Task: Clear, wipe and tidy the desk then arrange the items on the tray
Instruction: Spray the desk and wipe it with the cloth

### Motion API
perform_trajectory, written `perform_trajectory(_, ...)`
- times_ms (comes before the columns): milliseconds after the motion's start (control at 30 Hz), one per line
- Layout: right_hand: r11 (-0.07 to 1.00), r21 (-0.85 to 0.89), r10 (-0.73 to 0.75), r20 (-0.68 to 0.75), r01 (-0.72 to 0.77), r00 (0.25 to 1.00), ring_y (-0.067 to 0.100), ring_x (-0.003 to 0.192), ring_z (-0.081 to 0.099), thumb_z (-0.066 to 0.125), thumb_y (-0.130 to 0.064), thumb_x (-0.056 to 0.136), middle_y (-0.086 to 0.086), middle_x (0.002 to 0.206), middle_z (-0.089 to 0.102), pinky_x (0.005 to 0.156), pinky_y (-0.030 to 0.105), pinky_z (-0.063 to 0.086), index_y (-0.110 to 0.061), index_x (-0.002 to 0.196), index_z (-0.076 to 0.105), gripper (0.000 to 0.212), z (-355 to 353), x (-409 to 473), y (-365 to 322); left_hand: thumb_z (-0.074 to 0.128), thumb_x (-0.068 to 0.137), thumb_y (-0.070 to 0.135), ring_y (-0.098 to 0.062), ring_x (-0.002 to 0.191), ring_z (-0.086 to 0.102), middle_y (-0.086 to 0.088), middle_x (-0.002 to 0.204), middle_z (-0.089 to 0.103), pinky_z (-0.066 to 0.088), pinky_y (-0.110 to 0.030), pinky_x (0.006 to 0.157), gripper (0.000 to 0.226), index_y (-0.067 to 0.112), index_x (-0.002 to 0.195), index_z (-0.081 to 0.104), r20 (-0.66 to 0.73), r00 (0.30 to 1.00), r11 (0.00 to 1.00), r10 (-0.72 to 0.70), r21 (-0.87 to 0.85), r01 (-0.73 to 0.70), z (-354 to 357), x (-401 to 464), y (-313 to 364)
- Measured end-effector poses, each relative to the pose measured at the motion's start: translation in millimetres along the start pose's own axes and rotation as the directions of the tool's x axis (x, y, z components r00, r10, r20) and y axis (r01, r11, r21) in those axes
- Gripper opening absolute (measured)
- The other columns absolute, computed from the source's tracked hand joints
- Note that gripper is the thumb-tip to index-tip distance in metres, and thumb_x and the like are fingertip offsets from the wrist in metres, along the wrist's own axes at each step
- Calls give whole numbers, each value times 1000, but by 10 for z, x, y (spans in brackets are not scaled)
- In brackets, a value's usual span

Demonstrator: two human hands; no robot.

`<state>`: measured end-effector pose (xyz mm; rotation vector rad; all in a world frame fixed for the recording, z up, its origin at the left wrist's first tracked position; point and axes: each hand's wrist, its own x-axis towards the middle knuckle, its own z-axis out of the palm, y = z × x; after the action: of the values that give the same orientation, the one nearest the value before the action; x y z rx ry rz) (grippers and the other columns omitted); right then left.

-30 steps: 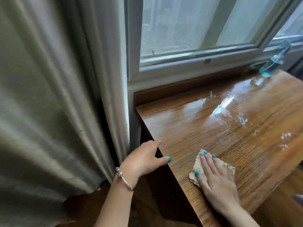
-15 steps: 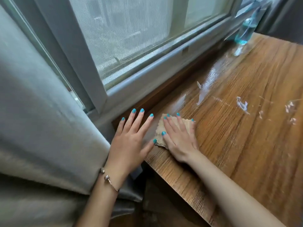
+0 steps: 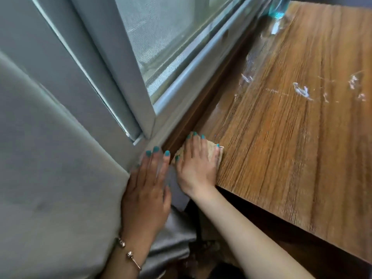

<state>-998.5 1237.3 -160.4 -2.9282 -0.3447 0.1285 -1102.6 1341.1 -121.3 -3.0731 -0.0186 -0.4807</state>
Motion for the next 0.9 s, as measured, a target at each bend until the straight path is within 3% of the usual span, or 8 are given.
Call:
perform_trajectory(167, 998, -44, 33, -41, -34, 999, 17, 150, -1, 18, -48, 101, -6, 164, 4, 113, 56, -9, -28, 156, 7, 60, -44, -248, 330, 66, 77, 34, -31, 144, 22, -13, 159, 20, 13, -36, 116, 86, 17, 152, 27, 27, 1000, 999, 10, -42, -9, -22, -46, -44)
perform_trajectory(300, 939, -69, 331, -67, -336, 941, 16, 150, -2, 5, -55, 92, -12, 164, 4, 113, 59, -6, -35, 155, 8, 66, -136, -779, 992, 56, 83, 54, -28, 147, 19, -11, 159, 20, 4, -35, 118, 84, 18, 153, 25, 45, 998, 994, 31, -110, -26, -68, -27, -66)
perform_trajectory(400, 868, -64, 486, -87, -492, 870, 20, 150, -2, 14, -53, 96, -9, 164, 3, 114, 62, -2, -35, 155, 8, 62, -178, -771, 810, 38, 89, 63, -28, 147, 18, -11, 160, 19, 7, -40, 119, 79, 19, 153, 24, 51, 997, 992, 57, -120, -50, -60, -38, -81)
perform_trajectory(467, 890, -37, 447, -117, -454, 887, 21, 150, -2, 19, -53, 98, -8, 164, 1, 114, 62, -3, -35, 155, 6, 61, -168, -559, 455, 35, 88, 65, -29, 146, 20, -11, 159, 22, 12, -42, 118, 79, 19, 153, 24, 46, 996, 988, 79, -135, -72, -71, -48, -89)
perform_trajectory(567, 978, -72, 193, -56, -197, 980, 19, 150, -8, 15, -54, 100, -9, 164, -5, 116, 58, -6, -35, 155, -2, 60, -140, -346, 109, 33, 89, 60, -30, 146, 22, -13, 157, 26, 14, -44, 118, 75, 19, 152, 25, 48, 991, 987, 121, -116, -115, -74, -48, -101)
perform_trajectory(667, 984, -98, 145, -23, -147, 989, 17, 150, -3, 14, -56, 98, -11, 164, 3, 117, 55, -3, -41, 153, 3, 58, -141, -523, 418, 36, 91, 58, -30, 146, 22, -13, 157, 27, 11, -43, 118, 72, 20, 152, 27, 43, 993, 985, 114, -137, -107, -48, -44, -95)
perform_trajectory(767, 913, -62, 397, -99, -404, 912, 14, 150, 2, 8, -59, 93, -13, 163, 9, 117, 54, 0, -43, 153, 10, 62, -182, -1067, 1145, 39, 90, 59, -29, 147, 18, -12, 157, 25, 0, -40, 118, 74, 19, 152, 29, 38, 998, 980, 42, -198, -33, -24, 33, 9)
perform_trajectory(900, 712, -55, 691, -117, -700, 713, 19, 150, 5, 8, -55, 94, -7, 163, 12, 117, 60, 6, -39, 154, 11, 62, -308, -1386, 1587, 34, 90, 60, -25, 149, 7, -7, 161, 13, -13, -35, 116, 74, 23, 153, 22, 70, 998, 950, 11, -313, 11, -47, 119, 270)
